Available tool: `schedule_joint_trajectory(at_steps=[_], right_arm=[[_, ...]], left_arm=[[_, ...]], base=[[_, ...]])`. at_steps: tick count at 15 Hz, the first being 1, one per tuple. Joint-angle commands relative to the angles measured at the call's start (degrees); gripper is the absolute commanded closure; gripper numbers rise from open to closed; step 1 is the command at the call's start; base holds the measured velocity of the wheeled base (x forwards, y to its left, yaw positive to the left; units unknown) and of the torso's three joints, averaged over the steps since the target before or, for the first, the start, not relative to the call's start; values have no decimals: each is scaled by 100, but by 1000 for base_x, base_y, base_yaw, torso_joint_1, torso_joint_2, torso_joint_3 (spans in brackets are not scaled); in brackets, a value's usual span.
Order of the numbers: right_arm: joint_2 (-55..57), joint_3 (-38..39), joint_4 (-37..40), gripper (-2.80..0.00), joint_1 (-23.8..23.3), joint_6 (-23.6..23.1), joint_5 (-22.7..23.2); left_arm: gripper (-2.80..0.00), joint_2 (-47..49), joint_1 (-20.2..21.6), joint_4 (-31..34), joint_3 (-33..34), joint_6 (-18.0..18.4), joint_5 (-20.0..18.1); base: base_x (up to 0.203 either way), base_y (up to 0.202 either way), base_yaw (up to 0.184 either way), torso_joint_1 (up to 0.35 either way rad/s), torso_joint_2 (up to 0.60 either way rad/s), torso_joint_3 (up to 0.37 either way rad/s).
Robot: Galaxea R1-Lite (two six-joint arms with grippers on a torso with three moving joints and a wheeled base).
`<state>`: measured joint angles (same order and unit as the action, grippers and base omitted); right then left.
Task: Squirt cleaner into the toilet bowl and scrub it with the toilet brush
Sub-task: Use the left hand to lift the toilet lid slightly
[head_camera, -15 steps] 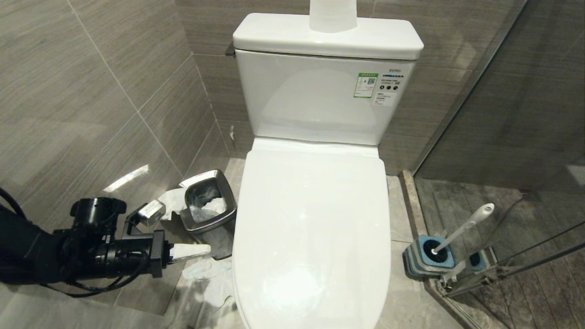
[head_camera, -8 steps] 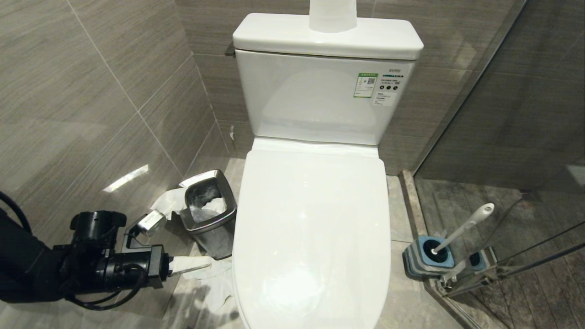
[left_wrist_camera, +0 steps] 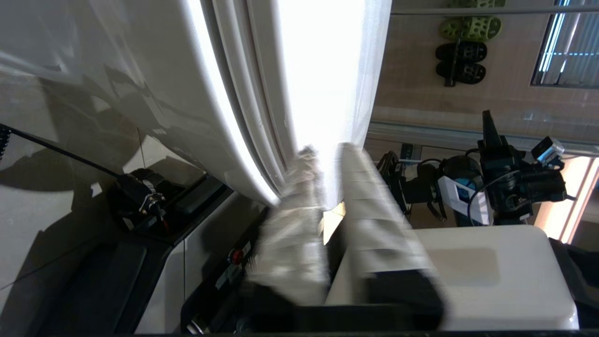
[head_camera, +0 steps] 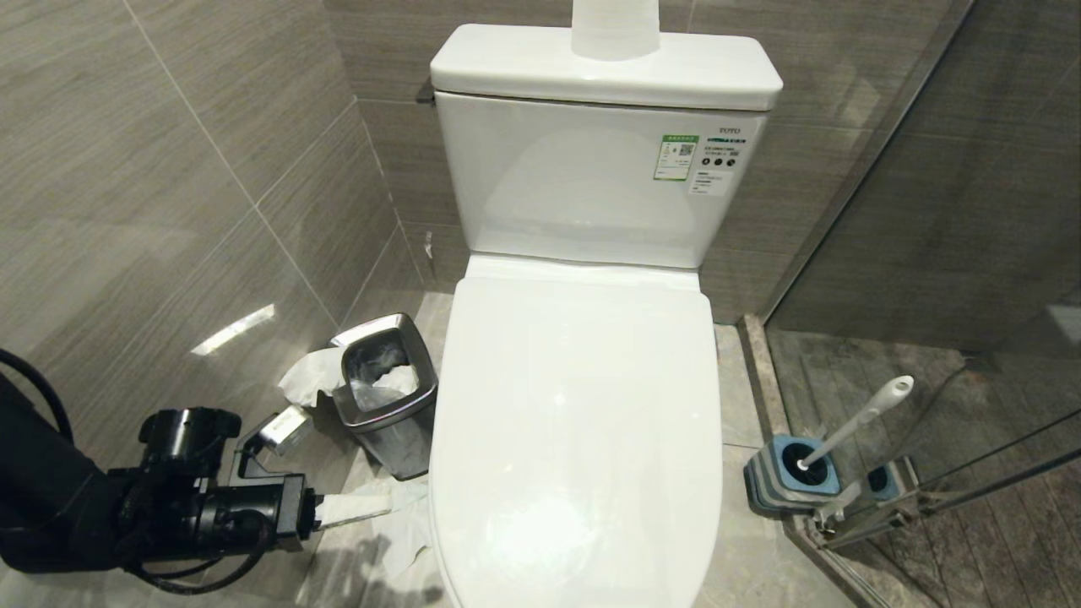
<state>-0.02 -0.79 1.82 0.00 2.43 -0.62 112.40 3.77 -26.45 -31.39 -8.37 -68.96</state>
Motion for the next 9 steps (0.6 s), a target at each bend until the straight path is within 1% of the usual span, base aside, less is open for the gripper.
schedule_joint_trajectory(at_steps=[1, 7, 8, 9], right_arm=[[2, 0, 3, 0, 0, 4, 1], [2, 0, 3, 0, 0, 4, 1], [2, 0, 3, 0, 0, 4, 1], [2, 0, 3, 0, 0, 4, 1]], left_arm=[[-280, 63, 2, -35, -16, 69, -80], [-280, 20, -6, -35, -23, 126, -93], [-280, 4, -41, -37, -31, 126, -168], [-280, 2, -60, -45, -33, 127, -349]], base=[[0, 0, 0, 0, 0, 0], [0, 0, 0, 0, 0, 0], [0, 0, 0, 0, 0, 0], [0, 0, 0, 0, 0, 0]])
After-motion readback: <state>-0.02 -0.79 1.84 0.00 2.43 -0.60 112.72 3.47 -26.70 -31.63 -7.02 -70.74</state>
